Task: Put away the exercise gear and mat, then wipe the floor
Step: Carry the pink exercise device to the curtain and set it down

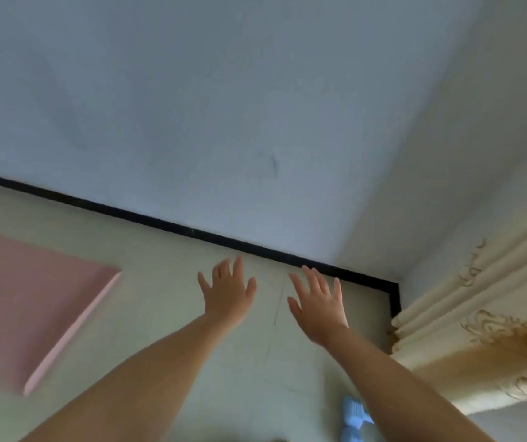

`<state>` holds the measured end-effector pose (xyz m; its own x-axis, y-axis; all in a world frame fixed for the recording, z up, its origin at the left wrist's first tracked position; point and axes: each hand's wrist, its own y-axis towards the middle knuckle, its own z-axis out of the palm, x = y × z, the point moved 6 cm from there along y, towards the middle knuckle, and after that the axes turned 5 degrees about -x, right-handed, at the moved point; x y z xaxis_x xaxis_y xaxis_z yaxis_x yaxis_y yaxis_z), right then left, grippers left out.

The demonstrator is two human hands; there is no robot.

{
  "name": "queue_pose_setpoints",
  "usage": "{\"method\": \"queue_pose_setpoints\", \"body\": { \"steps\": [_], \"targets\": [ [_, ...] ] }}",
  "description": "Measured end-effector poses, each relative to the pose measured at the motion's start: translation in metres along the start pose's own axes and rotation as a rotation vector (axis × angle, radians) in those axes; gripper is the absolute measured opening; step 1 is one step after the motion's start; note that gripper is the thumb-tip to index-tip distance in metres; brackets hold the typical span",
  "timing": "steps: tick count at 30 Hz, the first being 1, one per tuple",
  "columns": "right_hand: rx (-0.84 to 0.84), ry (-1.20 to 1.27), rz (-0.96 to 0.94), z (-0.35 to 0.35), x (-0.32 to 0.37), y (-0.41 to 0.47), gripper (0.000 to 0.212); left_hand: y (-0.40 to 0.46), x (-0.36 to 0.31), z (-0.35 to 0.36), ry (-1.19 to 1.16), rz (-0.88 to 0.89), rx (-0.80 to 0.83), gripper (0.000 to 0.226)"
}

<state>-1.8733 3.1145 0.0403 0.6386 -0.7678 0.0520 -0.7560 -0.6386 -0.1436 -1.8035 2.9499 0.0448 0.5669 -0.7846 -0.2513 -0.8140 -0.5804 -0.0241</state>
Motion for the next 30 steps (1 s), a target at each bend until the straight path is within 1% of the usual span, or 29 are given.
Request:
{"method": "queue_pose_setpoints", "body": {
  "steps": [2, 5, 7, 9, 11, 13, 17, 20, 23, 26, 30],
  "targets": [
    [0.022, -0.031, -0.061, 0.003, 0.044, 0.008, 0.057, -0.017, 0.052, -0.012, -0.028, -0.114, -0.001, 0.058],
    [0.025, -0.04, -0.174, 0.002, 0.127, 0.014, 0.056, -0.05, 0.148, -0.03, -0.075, -0.318, 0.009, 0.056],
    [0.018, -0.041, -0.275, 0.006, 0.199, 0.013, 0.055, -0.082, 0.224, -0.042, -0.083, -0.439, 0.01, 0.056],
    [0.047, -0.044, -0.361, 0.015, 0.269, 0.005, 0.056, -0.115, 0.292, -0.058, -0.066, -0.52, 0.014, 0.057],
    [0.058, -0.048, -0.479, 0.028, 0.348, -0.005, 0.06, -0.153, 0.362, -0.079, -0.044, -0.617, -0.016, 0.057],
    [0.087, -0.068, -0.611, 0.041, 0.432, -0.018, 0.057, -0.196, 0.431, -0.1, -0.034, -0.72, -0.053, 0.056],
    [0.099, -0.023, -0.79, 0.051, 0.578, -0.052, 0.053, -0.26, 0.532, -0.129, -0.059, -0.931, -0.103, 0.053],
    [0.112, -0.001, -0.95, 0.053, 0.671, -0.08, 0.053, -0.285, 0.587, -0.14, -0.057, -1.015, -0.114, 0.053],
    [0.101, -0.044, -1.057, 0.059, 0.73, -0.084, 0.053, -0.293, 0.63, -0.143, -0.042, -1.056, -0.103, 0.055],
    [0.101, -0.089, -1.105, 0.065, 0.777, -0.063, 0.053, -0.282, 0.67, -0.146, -0.032, -1.065, -0.088, 0.056],
    [0.078, -0.113, -1.146, 0.062, 0.854, -0.012, 0.054, -0.245, 0.741, -0.166, -0.006, -1.057, -0.102, 0.056]
  ]
}}
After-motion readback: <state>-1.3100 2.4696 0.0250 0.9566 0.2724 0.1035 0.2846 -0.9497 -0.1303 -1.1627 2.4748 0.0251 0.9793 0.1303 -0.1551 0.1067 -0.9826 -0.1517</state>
